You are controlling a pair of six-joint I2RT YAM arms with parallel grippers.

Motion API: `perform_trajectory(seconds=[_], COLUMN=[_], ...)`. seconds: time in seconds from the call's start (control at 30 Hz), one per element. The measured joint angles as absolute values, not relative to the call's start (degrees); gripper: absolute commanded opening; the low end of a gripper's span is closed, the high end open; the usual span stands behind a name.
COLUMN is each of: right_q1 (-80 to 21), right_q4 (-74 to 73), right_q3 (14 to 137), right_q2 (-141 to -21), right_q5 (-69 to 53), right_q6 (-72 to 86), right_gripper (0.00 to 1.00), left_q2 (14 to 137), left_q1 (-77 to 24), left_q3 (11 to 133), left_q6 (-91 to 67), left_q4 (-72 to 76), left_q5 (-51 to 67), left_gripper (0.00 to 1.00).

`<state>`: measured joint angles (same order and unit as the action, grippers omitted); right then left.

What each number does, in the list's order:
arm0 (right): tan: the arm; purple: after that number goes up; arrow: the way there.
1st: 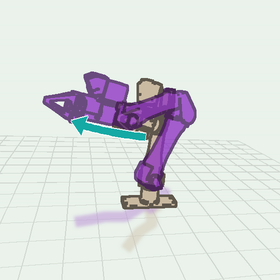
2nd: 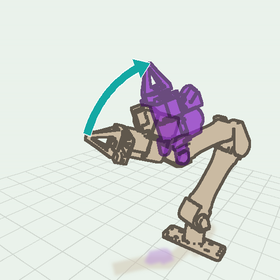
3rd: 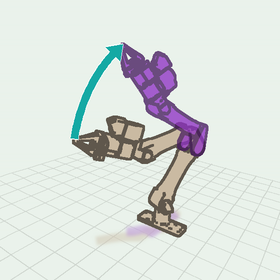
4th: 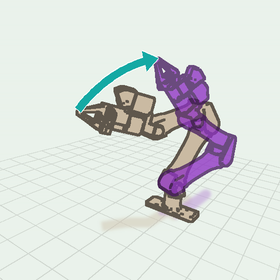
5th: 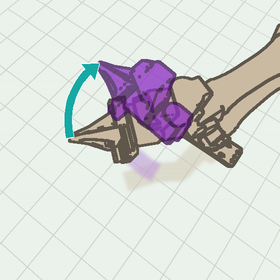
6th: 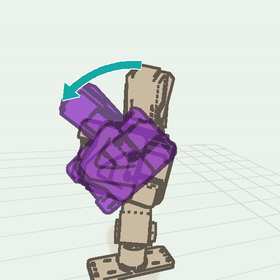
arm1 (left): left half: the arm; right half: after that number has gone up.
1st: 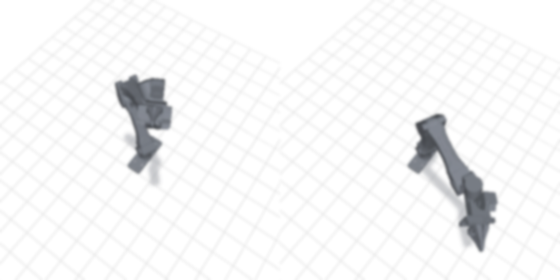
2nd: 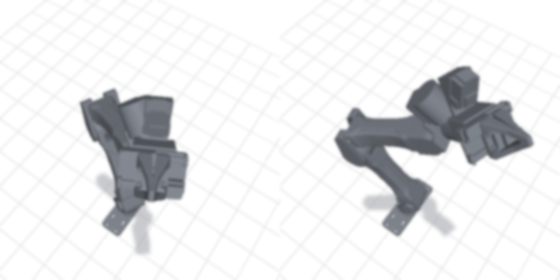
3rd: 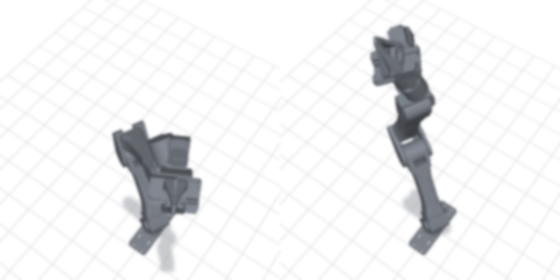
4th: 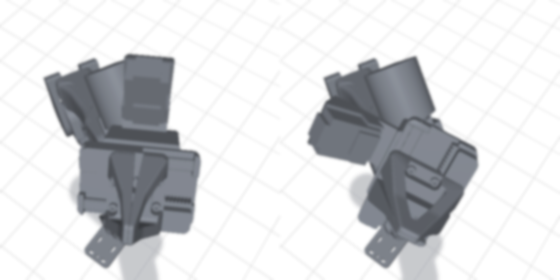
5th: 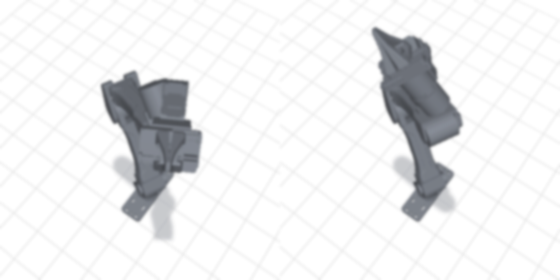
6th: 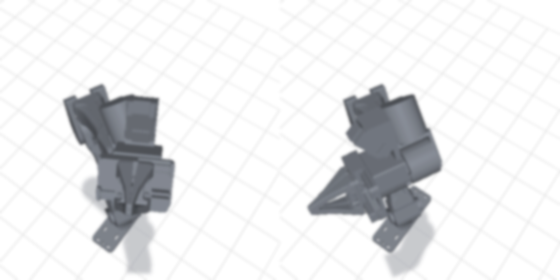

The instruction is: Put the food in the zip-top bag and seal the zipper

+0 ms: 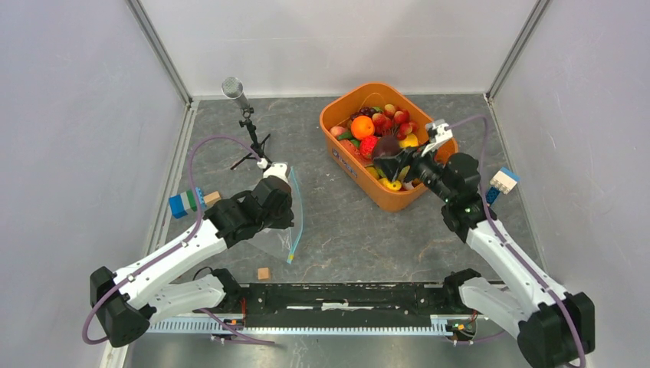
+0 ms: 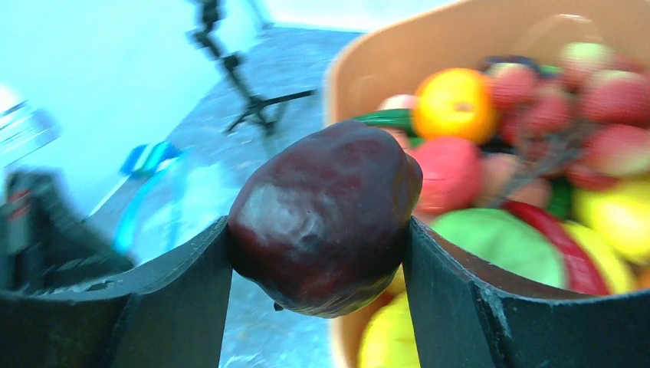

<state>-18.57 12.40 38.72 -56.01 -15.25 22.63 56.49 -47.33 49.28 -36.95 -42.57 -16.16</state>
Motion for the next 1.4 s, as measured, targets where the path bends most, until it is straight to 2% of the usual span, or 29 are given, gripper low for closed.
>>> perform_trajectory(seconds=[0.2, 0.5, 0.8, 1.1, 1.4], right_q1=[-28.12, -40.07, -51.72, -53.91, -54.24], right_q4=[17.34, 19.73, 23.83, 29.08, 24.40], right_q3=[33.74, 28.71, 28.67, 30.46, 33.98], right_q2=[-49.89, -50.92, -60.97, -69.17, -74.74], right_q5=[-27.38, -35.00, -36.05, -35.24, -24.03], right_q6=[20.38, 16.49, 14.63, 16.25, 18.46], right_gripper=[0.37, 0.36, 0.36, 0.36, 0.36], left_q2=[57.08, 57.74, 57.71, 57.41, 56.88], left_q1=[-47.33, -47.33, -47.33, -47.33, -46.35], left_q3=[49.28, 49.28, 49.28, 49.28, 49.25], left_q6=[-36.32, -35.57, -32.71, -29.19, -25.76], left_q4=[-41.21, -39.94, -38.74, -38.41, -40.27], left_q5=[-13.74, -11.11, -6.50, -0.38, -1.06], left_gripper=[0.02, 0.02, 0.02, 0.02, 0.02])
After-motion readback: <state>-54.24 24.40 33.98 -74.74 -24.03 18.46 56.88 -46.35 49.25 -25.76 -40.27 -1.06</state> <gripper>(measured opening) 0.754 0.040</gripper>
